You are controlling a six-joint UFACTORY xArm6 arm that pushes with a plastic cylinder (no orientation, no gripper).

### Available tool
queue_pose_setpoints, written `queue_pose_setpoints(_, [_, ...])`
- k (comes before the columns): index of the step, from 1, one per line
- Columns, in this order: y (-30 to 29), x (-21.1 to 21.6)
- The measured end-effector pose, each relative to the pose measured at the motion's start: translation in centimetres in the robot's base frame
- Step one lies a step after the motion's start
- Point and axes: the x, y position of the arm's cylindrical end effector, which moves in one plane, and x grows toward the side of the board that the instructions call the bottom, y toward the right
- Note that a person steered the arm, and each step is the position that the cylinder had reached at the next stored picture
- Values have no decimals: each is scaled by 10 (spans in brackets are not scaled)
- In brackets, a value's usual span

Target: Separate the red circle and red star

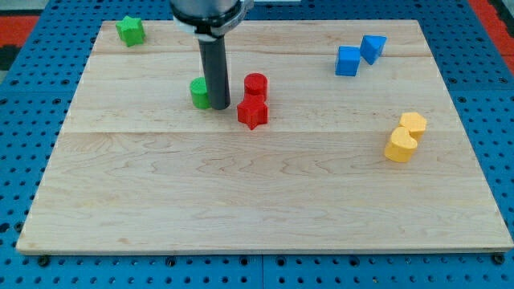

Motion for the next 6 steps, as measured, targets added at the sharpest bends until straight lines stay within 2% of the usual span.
queue_pose_setpoints(1, [10,-25])
queue_pose_setpoints(2, [18,-22])
queue_pose_setpoints(4, [69,7])
queue_pose_setpoints(6, [66,5])
